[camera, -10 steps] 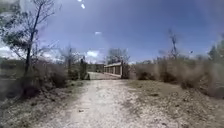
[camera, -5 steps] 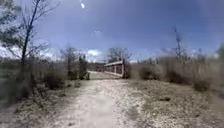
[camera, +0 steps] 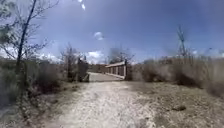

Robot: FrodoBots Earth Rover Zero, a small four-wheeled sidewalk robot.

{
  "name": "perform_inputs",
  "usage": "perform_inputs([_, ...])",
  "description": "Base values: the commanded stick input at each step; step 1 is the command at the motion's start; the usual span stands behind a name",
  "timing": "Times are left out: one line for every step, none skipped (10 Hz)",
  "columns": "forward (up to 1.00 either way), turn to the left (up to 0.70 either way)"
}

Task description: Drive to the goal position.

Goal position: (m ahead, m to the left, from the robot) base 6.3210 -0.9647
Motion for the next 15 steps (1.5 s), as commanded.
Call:
perform_inputs([0.7, 0.0])
perform_inputs([0.7, 0.0])
perform_inputs([0.7, 0.0])
perform_inputs([0.7, 0.0])
perform_inputs([0.7, 0.0])
perform_inputs([0.7, 0.0])
perform_inputs([0.7, 0.0])
perform_inputs([0.7, 0.0])
perform_inputs([0.7, 0.0])
perform_inputs([0.7, 0.0])
perform_inputs([0.7, 0.0])
perform_inputs([0.7, 0.01])
perform_inputs([0.7, 0.11])
perform_inputs([0.7, 0.33])
perform_inputs([0.7, 0.15])
